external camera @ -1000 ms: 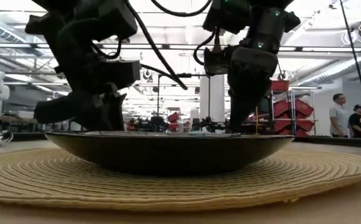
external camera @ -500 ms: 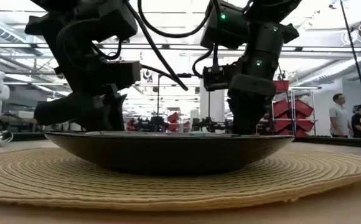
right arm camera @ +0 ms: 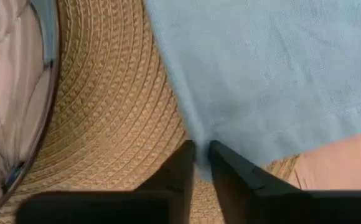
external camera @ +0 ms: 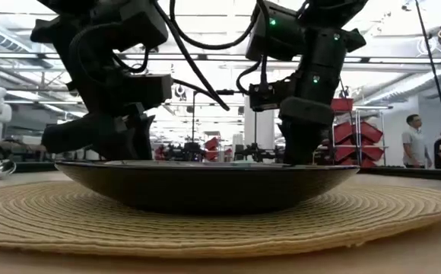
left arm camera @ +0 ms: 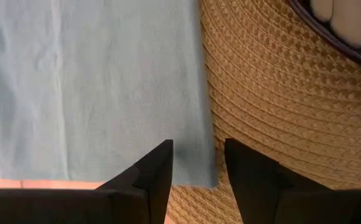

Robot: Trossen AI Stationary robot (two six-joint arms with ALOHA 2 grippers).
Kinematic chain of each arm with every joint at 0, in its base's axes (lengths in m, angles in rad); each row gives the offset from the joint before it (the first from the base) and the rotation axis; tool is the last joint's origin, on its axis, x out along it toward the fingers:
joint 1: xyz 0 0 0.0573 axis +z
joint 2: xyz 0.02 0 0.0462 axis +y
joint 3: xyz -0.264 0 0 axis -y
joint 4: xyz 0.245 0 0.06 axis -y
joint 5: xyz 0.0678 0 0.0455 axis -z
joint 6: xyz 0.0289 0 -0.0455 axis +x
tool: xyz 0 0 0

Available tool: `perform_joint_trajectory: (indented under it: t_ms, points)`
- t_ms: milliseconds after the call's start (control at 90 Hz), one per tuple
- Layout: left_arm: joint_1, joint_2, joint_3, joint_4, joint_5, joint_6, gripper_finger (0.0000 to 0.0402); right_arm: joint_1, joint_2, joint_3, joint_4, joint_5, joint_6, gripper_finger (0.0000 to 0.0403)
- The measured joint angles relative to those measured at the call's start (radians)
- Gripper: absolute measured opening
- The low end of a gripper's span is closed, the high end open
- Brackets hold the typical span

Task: Set table place
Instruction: Fold the blue napkin

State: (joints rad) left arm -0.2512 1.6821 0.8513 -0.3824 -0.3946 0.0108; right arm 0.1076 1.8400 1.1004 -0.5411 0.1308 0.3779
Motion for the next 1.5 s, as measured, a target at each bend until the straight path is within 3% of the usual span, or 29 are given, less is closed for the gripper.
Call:
perform_joint_trajectory:
  t_ms: [122,256,356,556,756,1167,1333,1500]
  points:
    - [0.005,0.0,0.0,0.001,0.01,-0.028,0.0112,0.006,0.0,0.0,0.0,0.0,0.001,0.0003]
    - [0.012,0.0,0.001,0.009,0.011,-0.032,0.0025,0.005,0.0,0.001,0.005,0.003,0.003,0.0001]
    - [0.01,-0.011,0.015,0.003,-0.023,-0.031,0.0005,0.007,0.0,0.033,-0.018,0.028,0.002,0.0001]
    - [-0.006,-0.049,0.078,-0.057,-0.098,-0.021,0.0,0.023,-0.004,0.173,-0.181,0.158,-0.025,0.0]
    - [-0.036,-0.111,0.166,-0.227,-0.266,-0.024,0.0,0.058,-0.005,0.371,-0.422,0.335,-0.041,0.0]
    - [-0.176,-0.26,0.444,-0.491,-0.511,-0.03,0.0,0.163,-0.01,0.775,-0.858,0.598,0.054,0.0]
    - [-0.198,-0.259,0.516,-0.552,-0.528,-0.029,0.0,0.17,-0.012,0.881,-0.91,0.629,0.057,0.0]
    - [-0.173,-0.252,0.482,-0.558,-0.511,-0.058,0.0,0.106,-0.013,0.827,-0.911,0.563,0.054,0.0]
